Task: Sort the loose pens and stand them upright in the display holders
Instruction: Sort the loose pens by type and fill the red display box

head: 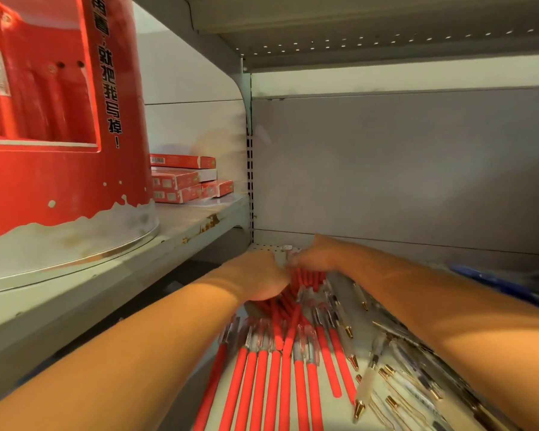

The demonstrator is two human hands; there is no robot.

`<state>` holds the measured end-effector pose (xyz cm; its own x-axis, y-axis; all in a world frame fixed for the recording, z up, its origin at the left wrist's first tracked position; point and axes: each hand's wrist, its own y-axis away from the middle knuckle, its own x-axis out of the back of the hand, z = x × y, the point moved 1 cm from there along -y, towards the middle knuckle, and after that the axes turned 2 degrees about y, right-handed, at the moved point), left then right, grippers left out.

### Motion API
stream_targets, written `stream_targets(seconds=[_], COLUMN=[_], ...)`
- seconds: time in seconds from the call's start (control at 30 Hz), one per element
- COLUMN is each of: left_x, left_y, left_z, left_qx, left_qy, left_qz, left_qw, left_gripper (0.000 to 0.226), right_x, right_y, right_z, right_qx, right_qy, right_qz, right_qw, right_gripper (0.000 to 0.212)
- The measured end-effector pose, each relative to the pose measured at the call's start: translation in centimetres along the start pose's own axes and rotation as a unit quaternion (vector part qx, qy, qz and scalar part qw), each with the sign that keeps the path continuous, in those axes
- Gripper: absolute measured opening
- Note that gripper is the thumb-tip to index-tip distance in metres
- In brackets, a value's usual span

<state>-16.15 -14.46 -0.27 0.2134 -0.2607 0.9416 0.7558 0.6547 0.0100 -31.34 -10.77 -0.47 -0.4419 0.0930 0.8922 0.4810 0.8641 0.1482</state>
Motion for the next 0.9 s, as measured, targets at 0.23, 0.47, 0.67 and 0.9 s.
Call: stream_targets(seconds=[0.23,0.47,0.67,0.9], left_x=[-2.0,-2.0,-1.9,-1.7], left_y=[-0.9,-0.2,-0.1,0.2], left_z=[-0.6,-0.9,-1.2,-1.2], left_qx=[0.021,-0.006,-0.019,-0.067], left_qy=[-0.029,-0.039,-0.036,0.009], left_qz=[0.007,0.016,0.018,0.019], left_qw=[0.999,0.999,0.999,0.998], left_gripper=[0.035,0.034,0.033,0.029], right_x=[-1.6,-1.1,-0.4,-0.9], right_y=[-2.6,-2.9,-2.8,-2.7], right_z=[-1.5,-3.1,-2.0,-1.8], right_qx=[-0.047,-0.020,-0.046,-0.052], right_qy=[0.070,0.135,0.179,0.228], right_qz=[-0.031,-0.051,-0.030,-0.016], right_qw=[0.996,0.989,0.982,0.972], right_gripper=[0.080,0.049,0.016,0.052])
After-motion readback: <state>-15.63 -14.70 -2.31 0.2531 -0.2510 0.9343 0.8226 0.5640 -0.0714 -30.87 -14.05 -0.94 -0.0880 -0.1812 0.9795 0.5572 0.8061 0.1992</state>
